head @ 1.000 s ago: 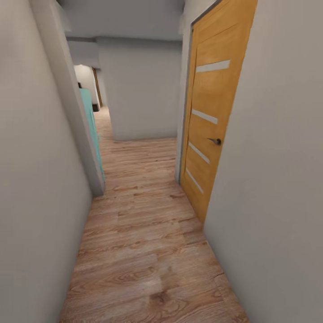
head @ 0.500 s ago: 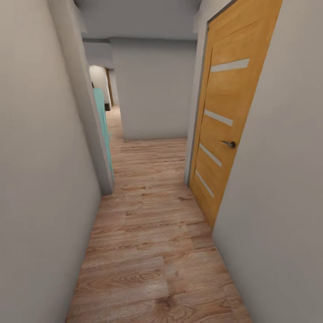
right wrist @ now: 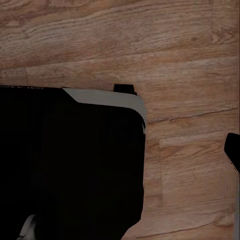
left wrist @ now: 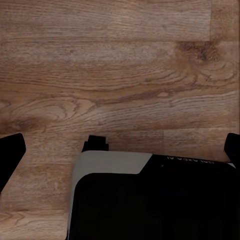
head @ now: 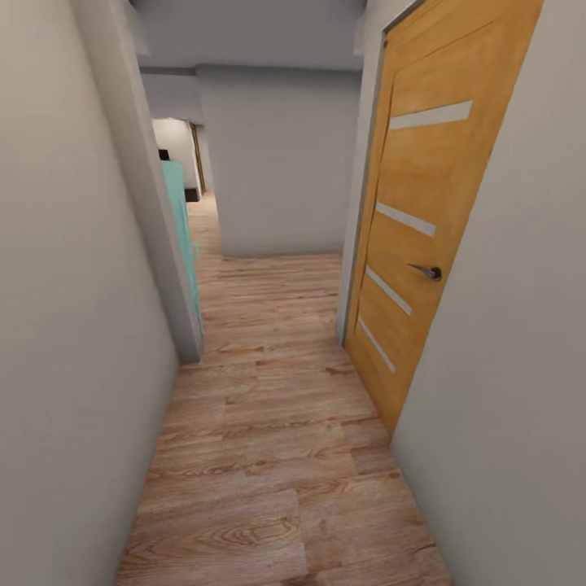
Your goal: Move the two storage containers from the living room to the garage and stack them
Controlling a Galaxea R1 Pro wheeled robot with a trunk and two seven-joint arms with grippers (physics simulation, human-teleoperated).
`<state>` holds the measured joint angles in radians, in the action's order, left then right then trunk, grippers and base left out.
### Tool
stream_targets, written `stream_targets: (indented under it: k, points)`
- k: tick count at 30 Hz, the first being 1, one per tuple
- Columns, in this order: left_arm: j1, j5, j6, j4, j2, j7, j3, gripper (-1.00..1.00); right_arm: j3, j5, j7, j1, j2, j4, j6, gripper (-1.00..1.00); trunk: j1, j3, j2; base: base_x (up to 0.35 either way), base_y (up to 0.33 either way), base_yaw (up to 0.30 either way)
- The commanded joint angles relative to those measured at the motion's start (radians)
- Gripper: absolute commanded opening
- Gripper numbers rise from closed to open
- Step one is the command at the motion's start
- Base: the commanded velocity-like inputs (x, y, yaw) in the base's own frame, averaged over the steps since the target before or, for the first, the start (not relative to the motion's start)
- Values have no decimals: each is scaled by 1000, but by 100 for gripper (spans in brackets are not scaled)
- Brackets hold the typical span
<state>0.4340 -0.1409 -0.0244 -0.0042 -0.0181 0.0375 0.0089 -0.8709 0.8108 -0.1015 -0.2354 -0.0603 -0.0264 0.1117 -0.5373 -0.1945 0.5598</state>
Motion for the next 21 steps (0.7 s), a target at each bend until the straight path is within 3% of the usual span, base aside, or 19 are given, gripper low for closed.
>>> stream_targets:
  k: [1, 21]
  points:
    - [0, -9, -2, 0, 0, 4, 0, 100, -8, 7, -1, -1, -1, -3, 4, 100, -1, -2, 1, 321, 0, 0]
    - [1, -9, -3, 0, 0, 4, 1, 100, -8, 10, 0, -1, 1, -3, 3, 100, -1, -2, 1, 321, 0, 0]
